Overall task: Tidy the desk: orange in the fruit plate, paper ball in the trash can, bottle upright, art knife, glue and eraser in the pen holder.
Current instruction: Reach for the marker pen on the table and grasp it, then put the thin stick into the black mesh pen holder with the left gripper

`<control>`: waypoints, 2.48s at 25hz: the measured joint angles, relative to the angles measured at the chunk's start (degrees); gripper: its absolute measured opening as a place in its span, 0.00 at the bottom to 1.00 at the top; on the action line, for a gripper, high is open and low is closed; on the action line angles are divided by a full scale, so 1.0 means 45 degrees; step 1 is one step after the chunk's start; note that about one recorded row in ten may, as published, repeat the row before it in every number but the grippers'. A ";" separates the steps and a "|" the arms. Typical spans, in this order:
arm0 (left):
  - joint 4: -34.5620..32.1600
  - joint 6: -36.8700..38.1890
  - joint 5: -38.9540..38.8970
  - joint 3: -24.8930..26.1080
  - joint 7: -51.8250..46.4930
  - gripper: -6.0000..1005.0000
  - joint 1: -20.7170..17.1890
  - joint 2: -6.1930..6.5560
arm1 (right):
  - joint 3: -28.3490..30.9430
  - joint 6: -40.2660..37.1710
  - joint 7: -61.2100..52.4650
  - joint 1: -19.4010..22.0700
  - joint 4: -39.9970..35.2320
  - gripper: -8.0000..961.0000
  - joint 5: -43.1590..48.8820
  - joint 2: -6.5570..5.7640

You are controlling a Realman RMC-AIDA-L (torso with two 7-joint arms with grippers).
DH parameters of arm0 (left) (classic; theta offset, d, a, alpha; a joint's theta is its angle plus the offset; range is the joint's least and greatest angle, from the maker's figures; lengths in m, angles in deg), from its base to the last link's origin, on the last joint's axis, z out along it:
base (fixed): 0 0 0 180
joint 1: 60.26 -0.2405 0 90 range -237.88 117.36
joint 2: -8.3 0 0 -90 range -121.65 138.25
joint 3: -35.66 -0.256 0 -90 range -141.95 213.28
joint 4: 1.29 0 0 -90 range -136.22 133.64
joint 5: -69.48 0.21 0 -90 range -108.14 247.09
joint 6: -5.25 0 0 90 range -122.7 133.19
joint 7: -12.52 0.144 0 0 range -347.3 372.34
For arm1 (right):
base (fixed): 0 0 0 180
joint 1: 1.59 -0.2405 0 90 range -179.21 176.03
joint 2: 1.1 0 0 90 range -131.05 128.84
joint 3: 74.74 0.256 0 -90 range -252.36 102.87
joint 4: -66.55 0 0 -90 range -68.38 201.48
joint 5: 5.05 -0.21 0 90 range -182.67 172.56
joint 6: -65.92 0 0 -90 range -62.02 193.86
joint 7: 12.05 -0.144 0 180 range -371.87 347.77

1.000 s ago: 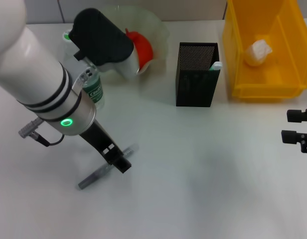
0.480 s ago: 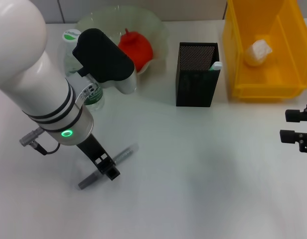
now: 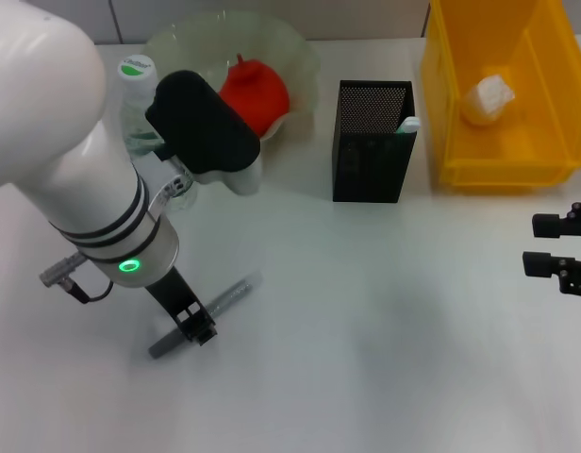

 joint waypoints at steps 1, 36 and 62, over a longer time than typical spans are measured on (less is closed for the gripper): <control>0.0064 -0.0018 0.0000 -0.0076 0.0016 0.58 0.0000 0.0000 | 0.0000 -0.0002 -0.0040 0.0000 0.0001 0.48 0.0000 0.0000; -0.3874 -0.0831 -0.4227 0.3298 0.2625 0.15 -0.1792 0.0100 | 0.2165 -0.0339 -0.0424 0.0225 0.0116 0.48 -0.0012 -0.0038; 0.5976 -1.0426 -1.9477 0.1909 1.5755 0.16 -0.0224 0.0000 | 0.3072 -0.0860 -0.0944 0.0410 0.0232 0.49 0.0020 -0.0001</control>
